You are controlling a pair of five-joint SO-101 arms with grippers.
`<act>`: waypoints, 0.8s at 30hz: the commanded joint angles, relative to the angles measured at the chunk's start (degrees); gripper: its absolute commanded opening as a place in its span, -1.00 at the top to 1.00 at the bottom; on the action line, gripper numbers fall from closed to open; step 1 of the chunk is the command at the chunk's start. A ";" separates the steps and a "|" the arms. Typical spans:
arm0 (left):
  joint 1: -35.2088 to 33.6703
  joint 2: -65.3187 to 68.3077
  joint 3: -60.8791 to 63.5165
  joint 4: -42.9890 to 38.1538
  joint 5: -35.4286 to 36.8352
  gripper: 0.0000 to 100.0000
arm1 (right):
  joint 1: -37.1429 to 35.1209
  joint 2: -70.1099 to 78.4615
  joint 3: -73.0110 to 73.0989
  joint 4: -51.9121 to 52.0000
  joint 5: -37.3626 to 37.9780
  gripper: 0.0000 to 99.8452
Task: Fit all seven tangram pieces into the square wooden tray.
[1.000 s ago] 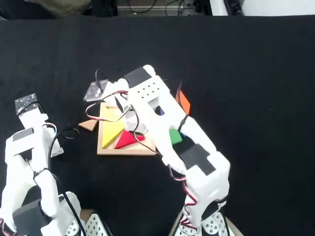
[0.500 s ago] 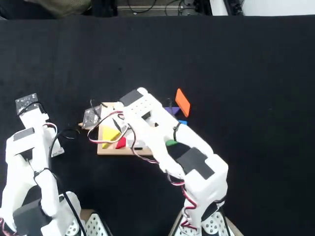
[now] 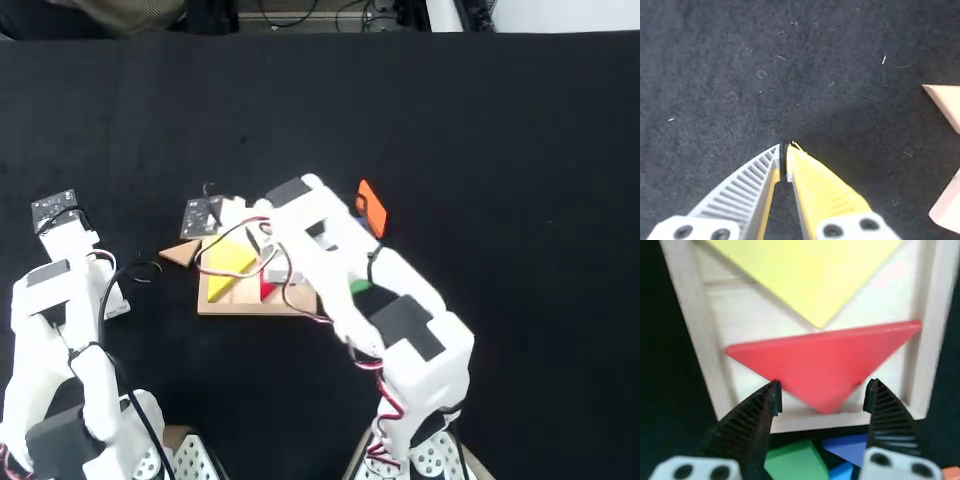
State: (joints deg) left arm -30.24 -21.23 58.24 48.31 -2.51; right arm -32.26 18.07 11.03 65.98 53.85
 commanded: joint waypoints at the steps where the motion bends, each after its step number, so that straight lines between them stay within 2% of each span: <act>1: 0.57 -1.23 -0.22 -0.44 0.09 0.94 | 2.37 -1.63 -0.22 -0.79 2.29 0.45; 5: 0.57 -1.23 -0.22 -0.44 0.09 0.94 | 1.93 -1.89 -2.95 1.41 -3.34 0.45; 11: 0.57 -1.23 -0.22 -0.44 0.09 0.94 | -1.32 -1.45 -11.82 4.75 -28.13 0.44; 15: 0.57 -1.23 -0.22 -0.44 0.09 0.94 | -1.67 -1.36 -12.88 4.31 -39.91 0.44; 20: 0.57 -1.23 -0.22 -0.44 0.09 0.94 | -2.99 -1.19 -12.53 4.22 -47.30 0.44; 24: 0.57 -1.23 -0.22 -0.44 0.09 0.94 | -2.99 2.24 -12.88 4.22 -48.26 0.44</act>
State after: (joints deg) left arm -30.24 -21.23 58.24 48.31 -2.51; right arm -34.37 19.30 1.27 70.11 6.64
